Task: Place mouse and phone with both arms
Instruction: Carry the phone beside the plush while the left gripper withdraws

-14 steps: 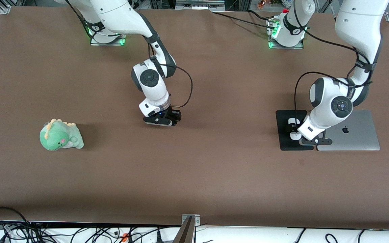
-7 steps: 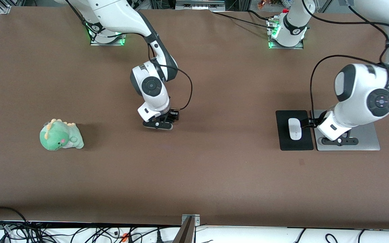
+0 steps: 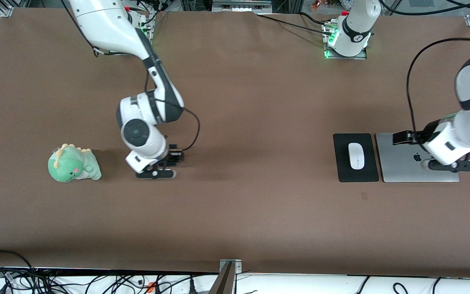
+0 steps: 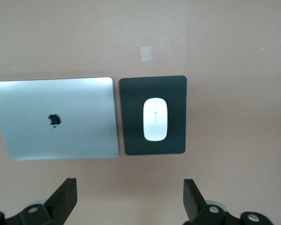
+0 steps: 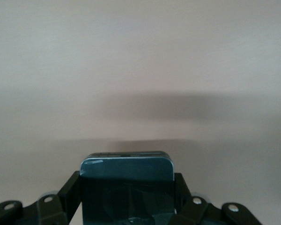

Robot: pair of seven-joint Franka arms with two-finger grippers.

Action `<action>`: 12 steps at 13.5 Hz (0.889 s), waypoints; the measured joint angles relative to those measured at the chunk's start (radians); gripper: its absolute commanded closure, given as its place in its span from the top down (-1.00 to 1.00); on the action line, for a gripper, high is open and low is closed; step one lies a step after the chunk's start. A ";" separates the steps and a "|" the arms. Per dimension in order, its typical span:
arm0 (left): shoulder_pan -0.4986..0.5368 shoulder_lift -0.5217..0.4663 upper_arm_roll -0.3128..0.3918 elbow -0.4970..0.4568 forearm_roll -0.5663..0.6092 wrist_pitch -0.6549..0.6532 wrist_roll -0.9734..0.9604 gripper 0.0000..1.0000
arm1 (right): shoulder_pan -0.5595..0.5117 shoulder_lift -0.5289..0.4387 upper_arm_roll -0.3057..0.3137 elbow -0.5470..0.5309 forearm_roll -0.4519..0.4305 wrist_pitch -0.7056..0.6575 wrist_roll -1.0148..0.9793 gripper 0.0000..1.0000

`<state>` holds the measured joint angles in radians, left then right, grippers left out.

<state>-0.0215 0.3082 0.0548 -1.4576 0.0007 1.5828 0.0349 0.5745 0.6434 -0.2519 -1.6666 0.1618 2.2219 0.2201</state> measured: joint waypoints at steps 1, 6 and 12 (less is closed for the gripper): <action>0.014 -0.012 0.013 0.026 -0.001 -0.010 0.029 1.00 | -0.036 -0.006 -0.006 -0.020 0.001 0.021 -0.060 -0.74; 0.071 -0.037 0.025 0.167 -0.005 -0.041 0.122 1.00 | -0.201 -0.084 -0.013 -0.259 0.005 0.299 -0.210 -0.83; 0.069 -0.168 0.022 -0.041 -0.005 0.156 0.123 1.00 | -0.206 -0.100 -0.003 -0.326 0.030 0.405 -0.185 -0.83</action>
<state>0.0475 0.1406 0.0764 -1.4989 -0.0038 1.7386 0.1580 0.3688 0.5438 -0.2545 -1.9926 0.1917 2.6271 0.0348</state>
